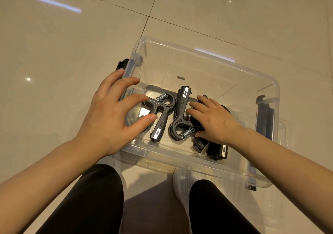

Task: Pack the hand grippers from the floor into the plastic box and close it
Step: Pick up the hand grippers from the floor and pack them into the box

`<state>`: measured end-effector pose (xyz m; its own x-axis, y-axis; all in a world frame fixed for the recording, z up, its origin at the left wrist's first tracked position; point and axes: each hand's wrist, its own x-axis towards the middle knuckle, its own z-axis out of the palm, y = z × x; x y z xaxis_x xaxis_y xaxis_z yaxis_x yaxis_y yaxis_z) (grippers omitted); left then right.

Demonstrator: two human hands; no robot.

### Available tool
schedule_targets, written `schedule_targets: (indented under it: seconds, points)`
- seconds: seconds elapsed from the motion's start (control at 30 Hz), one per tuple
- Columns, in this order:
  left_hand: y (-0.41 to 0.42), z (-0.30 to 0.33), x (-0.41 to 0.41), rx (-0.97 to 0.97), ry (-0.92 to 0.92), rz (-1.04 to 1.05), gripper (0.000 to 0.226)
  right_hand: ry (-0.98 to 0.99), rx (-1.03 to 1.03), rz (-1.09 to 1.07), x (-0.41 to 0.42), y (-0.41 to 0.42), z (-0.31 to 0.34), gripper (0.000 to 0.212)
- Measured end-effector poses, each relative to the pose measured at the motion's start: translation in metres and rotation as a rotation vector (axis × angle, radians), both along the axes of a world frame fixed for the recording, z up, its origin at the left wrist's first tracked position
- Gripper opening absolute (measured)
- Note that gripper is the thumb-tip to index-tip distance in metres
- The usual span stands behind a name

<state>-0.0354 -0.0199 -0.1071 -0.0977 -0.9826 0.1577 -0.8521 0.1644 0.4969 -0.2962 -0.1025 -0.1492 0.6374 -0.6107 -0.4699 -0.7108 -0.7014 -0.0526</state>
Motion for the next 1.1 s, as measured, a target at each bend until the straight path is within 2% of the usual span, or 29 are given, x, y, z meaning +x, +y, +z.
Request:
schedule_targets:
  seconds: [0.1, 0.23, 0.37, 0.43, 0.67, 0.77, 0.9, 1.1]
  points:
    - [-0.001, 0.000, 0.000, -0.041, -0.055, -0.065, 0.048, -0.091, -0.021, -0.203, -0.005, -0.001, 0.018, 0.076]
    - [-0.001, 0.001, -0.002, -0.105, -0.110, -0.170, 0.047, -0.184, -0.084, -0.372, -0.024, 0.003, 0.050, 0.057]
    - [-0.003, 0.001, -0.003, -0.072, -0.082, -0.155, 0.043, -0.185, -0.100, -0.349, -0.036, 0.004, 0.054, 0.034]
    - [-0.003, 0.000, -0.004, -0.061, -0.081, -0.125, 0.039, -0.171, -0.097, -0.324, -0.035, 0.001, 0.052, 0.029]
    - [0.000, -0.003, -0.004, -0.080, 0.021, -0.065, 0.032, -0.216, -0.083, -0.402, -0.019, 0.023, 0.064, 0.032]
    - [-0.001, 0.003, 0.001, -0.019, -0.067, -0.094, 0.036, -0.188, 0.011, -0.351, -0.008, 0.043, 0.082, 0.032]
    - [-0.006, 0.038, 0.011, 0.035, -0.189, -0.283, 0.039, -0.201, 0.040, -0.384, 0.008, 0.066, 0.130, 0.028]
    - [-0.008, 0.156, 0.025, 0.044, -0.252, -0.462, 0.034, -0.285, -0.112, -0.525, 0.020, 0.105, 0.235, 0.028]
